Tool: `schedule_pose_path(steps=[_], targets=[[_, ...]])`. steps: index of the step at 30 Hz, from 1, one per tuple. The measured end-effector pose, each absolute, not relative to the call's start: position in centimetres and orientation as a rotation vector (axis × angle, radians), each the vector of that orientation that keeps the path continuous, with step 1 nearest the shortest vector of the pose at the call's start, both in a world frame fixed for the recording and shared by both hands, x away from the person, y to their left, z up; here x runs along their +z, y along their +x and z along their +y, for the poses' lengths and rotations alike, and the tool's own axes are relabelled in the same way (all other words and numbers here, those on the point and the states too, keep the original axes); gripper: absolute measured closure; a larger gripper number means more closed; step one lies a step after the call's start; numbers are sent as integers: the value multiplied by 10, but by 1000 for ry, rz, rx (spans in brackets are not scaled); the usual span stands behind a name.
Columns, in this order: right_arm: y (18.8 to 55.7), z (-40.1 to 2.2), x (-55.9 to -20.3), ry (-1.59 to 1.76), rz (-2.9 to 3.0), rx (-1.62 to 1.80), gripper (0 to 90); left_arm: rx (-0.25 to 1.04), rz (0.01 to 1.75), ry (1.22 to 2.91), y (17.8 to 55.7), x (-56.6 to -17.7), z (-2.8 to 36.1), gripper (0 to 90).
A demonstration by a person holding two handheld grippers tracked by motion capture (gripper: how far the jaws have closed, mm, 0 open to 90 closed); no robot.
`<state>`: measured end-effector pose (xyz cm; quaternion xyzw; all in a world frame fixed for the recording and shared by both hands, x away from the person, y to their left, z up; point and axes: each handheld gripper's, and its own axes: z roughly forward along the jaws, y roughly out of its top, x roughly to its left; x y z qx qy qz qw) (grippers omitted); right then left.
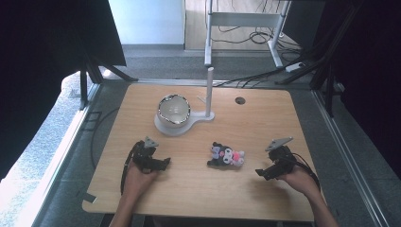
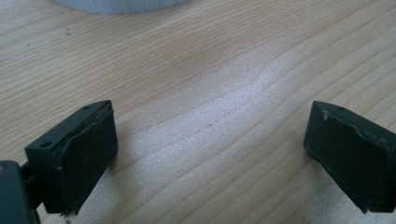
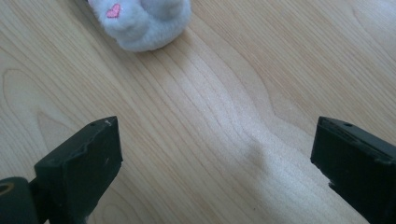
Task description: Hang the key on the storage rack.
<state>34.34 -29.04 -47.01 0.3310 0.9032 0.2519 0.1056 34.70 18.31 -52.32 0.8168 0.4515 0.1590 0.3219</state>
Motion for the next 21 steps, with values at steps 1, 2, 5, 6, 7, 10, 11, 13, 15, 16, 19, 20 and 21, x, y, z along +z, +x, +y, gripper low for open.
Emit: schedule_pose_path(steps=[1, 2, 5, 6, 7, 10, 11, 13, 15, 16, 19, 20, 21], targets=[[344, -290, -469, 977, 2665, 738, 18, 417, 1186, 2145, 347, -523, 183, 28], [344, -290, -469, 977, 2665, 738, 18, 417, 1186, 2145, 347, -523, 183, 28], [347, -287, -468, 957, 2672, 736, 18, 418, 1186, 2145, 347, -523, 183, 28], [348, -286, -467, 956, 2672, 736, 18, 418, 1186, 2145, 347, -523, 183, 28], [348, -285, -467, 954, 2678, 733, 18, 418, 1186, 2145, 347, -523, 183, 28], [351, -281, -466, 934, 2690, 721, 18, 418, 1186, 2144, 347, -523, 183, 28], [351, -279, -466, 927, 2696, 719, 18, 418, 1186, 2145, 347, -523, 183, 28], [353, -276, -465, 912, 2705, 711, 18, 417, 1185, 2146, 347, -523, 183, 28], [355, -272, -465, 897, 2716, 698, 18, 418, 1186, 2146, 347, -523, 183, 27], [355, -272, -465, 897, 2716, 698, 18, 417, 1185, 2146, 347, -523, 183, 27], [358, -266, -465, 884, 2731, 682, 18, 417, 1185, 2146, 347, -523, 183, 27], [359, -265, -465, 875, 2734, 679, 18, 417, 1185, 2146, 347, -523, 183, 27], [359, -263, -465, 870, 2739, 675, 18, 417, 1185, 2146, 347, -523, 183, 28]])
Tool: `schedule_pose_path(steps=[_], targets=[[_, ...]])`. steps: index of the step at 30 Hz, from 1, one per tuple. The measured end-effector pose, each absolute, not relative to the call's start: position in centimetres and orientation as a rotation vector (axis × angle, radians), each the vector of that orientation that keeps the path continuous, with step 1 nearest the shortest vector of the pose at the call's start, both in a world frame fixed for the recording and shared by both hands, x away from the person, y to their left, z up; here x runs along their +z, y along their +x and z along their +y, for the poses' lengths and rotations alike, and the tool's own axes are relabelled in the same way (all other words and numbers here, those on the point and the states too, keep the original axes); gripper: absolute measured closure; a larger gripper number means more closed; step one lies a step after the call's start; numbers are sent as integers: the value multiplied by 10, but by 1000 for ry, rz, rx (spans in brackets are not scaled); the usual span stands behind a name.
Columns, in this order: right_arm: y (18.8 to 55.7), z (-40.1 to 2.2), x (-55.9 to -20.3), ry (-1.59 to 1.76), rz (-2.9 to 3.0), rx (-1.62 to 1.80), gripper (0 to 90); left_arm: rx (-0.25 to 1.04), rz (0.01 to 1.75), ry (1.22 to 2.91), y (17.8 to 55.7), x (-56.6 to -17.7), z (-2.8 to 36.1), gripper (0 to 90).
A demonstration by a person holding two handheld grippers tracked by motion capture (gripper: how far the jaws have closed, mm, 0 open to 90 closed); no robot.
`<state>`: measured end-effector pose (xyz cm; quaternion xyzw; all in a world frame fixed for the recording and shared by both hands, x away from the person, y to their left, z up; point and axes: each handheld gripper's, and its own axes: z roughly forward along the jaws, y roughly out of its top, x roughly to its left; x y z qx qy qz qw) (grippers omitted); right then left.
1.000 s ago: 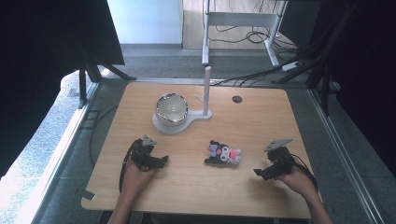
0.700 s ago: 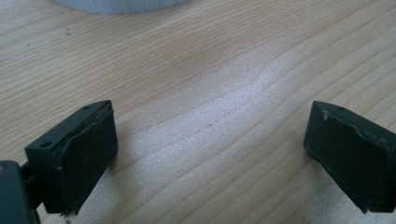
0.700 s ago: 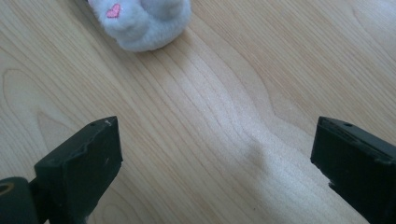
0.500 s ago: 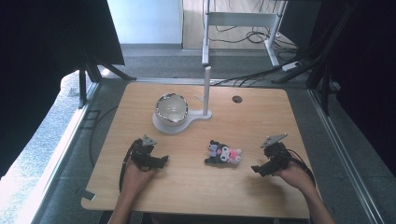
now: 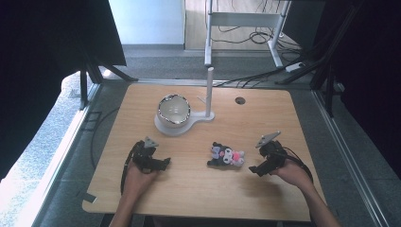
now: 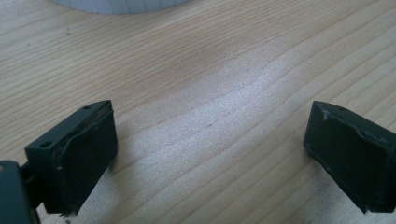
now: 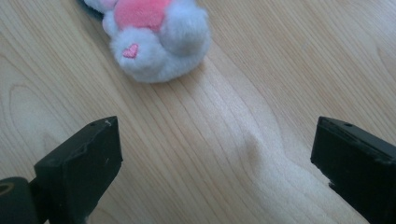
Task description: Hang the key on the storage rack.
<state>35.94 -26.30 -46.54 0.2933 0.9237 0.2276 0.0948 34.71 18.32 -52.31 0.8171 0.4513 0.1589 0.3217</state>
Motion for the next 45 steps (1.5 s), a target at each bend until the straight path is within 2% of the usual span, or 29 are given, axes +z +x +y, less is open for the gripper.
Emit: schedule_pose_path(steps=[27, 31, 37, 45], targets=[[383, -210, -462, 696, 2852, 544, 28, 417, 1185, 2147, 347, -523, 183, 27], [387, -198, -463, 656, 2877, 517, 70, 417, 1186, 2146, 347, -523, 183, 28], [390, -184, -466, 590, 2920, 468, 86, 417, 1185, 2147, 347, -523, 183, 27], [395, -163, -472, 487, 2992, 367, 172, 417, 1186, 2146, 347, -523, 183, 27]])
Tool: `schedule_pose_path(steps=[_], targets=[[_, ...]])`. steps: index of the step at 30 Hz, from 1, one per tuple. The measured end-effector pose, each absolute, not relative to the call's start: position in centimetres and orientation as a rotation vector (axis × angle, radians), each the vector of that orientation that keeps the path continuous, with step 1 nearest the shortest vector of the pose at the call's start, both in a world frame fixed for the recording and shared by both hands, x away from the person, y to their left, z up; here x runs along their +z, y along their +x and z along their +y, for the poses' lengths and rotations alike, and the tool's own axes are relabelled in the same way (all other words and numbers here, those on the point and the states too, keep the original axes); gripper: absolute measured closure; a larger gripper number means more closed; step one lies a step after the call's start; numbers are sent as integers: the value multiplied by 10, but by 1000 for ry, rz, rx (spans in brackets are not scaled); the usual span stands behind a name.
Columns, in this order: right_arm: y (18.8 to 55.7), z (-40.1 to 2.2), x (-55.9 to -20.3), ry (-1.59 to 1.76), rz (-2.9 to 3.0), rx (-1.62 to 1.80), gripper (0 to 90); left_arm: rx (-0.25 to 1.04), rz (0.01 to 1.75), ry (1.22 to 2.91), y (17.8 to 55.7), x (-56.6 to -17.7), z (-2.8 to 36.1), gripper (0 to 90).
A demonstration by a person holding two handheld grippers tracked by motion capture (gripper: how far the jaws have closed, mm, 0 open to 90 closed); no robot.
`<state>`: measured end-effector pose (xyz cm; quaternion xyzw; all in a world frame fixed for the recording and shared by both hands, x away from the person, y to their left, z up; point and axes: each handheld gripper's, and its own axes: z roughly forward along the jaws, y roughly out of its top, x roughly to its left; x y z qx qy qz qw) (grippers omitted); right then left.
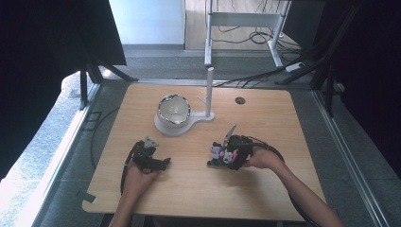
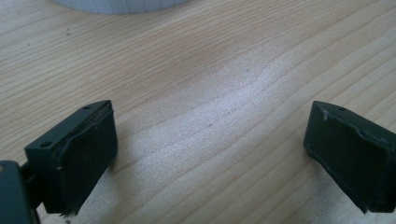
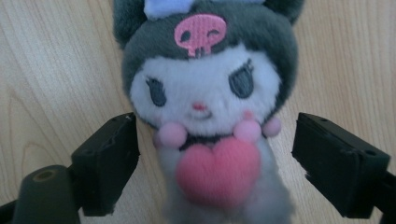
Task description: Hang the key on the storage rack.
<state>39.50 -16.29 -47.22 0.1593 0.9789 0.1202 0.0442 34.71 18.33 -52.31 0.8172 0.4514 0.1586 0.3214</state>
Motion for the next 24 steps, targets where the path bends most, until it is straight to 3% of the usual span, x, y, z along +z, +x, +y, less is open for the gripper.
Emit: schedule_pose_path(steps=[6, 7, 9, 24], targets=[[398, -155, -476, 432, 3033, 287, 284, 417, 1185, 2146, 347, -523, 183, 27], [398, -153, -478, 435, 3044, 248, 345, 417, 1186, 2146, 347, -523, 183, 28], [399, -152, -479, 457, 3057, 238, 381, 417, 1185, 2147, 347, -523, 183, 28], [402, -159, -456, 510, 3079, 315, 412, 419, 1182, 2149, 347, -523, 183, 27]])
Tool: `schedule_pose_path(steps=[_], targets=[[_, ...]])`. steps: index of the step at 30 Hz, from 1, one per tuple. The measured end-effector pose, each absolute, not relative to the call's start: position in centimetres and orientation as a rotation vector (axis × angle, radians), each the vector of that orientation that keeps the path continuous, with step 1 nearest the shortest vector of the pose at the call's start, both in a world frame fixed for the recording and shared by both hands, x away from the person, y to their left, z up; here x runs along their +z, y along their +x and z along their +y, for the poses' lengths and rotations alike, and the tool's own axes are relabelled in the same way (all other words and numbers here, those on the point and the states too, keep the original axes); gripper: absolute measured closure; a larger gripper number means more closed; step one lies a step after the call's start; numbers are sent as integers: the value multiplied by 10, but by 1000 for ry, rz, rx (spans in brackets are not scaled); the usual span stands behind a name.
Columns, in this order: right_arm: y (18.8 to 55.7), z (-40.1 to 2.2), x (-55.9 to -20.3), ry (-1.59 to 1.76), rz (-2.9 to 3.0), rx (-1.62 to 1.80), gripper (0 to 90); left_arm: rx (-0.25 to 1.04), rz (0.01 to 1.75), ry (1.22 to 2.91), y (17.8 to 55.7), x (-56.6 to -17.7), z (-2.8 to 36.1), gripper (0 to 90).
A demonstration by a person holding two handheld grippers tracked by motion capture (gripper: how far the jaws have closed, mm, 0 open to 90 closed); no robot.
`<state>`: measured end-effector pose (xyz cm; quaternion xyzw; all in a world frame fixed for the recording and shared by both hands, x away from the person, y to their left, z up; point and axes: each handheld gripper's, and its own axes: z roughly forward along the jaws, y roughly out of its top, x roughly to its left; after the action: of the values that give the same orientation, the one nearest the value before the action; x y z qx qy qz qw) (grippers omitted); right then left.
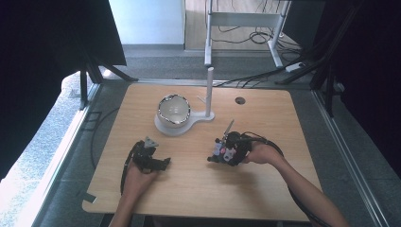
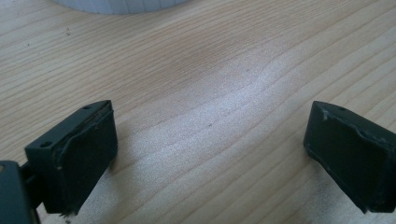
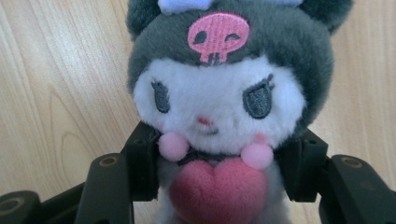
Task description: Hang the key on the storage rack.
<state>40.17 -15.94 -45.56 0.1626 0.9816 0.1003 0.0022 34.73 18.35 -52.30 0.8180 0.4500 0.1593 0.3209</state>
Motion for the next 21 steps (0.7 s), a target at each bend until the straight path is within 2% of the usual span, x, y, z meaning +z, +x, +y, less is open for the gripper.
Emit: schedule_pose_path(steps=[21], targets=[[422, -175, -408, 563, 3048, 337, 413, 418, 1185, 2143, 347, -523, 183, 27]])
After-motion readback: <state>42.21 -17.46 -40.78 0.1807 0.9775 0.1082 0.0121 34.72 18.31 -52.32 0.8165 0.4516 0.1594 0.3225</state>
